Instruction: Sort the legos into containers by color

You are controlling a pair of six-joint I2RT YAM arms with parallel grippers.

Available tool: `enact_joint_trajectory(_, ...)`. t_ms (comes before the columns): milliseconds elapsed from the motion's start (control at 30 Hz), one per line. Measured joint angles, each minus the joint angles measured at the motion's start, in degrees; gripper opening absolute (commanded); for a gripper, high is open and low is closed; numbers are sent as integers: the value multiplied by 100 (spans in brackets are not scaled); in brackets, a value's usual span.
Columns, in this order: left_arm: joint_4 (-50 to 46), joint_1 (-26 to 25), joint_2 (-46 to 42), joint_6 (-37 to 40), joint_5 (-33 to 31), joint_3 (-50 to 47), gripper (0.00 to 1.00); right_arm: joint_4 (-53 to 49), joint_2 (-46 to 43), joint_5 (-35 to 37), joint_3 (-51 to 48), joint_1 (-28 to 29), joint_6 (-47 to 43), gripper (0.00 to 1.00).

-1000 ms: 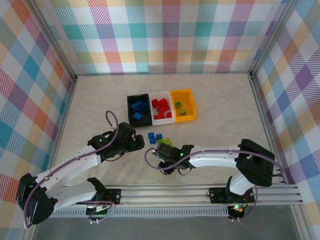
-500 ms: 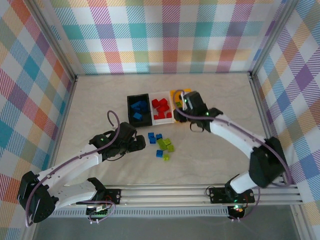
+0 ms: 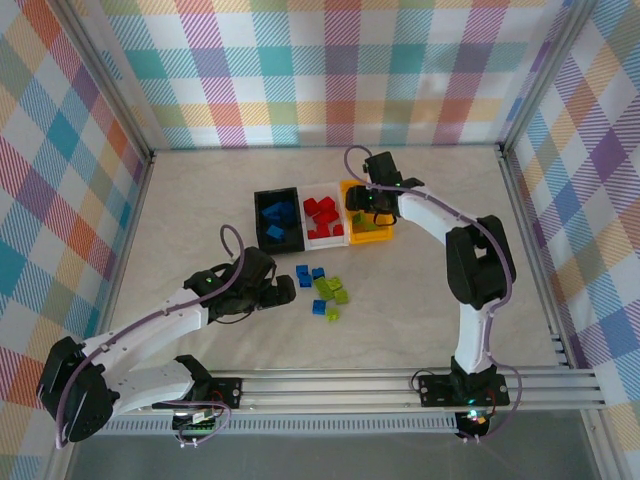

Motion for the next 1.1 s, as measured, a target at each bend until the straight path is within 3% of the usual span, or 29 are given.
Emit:
enact_joint_trajectory(100, 35, 2, 44, 2, 24, 0, 100, 46, -352, -125, -197, 57, -2, 67)
enact_joint_trajectory(233, 52, 0, 39, 2, 22, 0, 100, 201, -1508, -232, -1196, 356, 0, 70)
enact_joint_trajectory(367, 50, 2, -9, 2, -4, 0, 100, 291, -2756, -317, -2378, 1062, 13, 72)
enact_joint_trajectory(500, -22, 2, -68, 7, -63, 0, 100, 254, -3394, -350, -3333, 1882, 175, 72)
enact_joint_trajectory(767, -59, 22, -216, 24, -212, -2, 100, 188, -3230, -129, -4057, 3084, 680, 72)
enact_joint_trajectory(1100, -160, 39, -225, 22, -251, -2, 100, 516, -2321, 184, -4046, 3351, 907, 69)
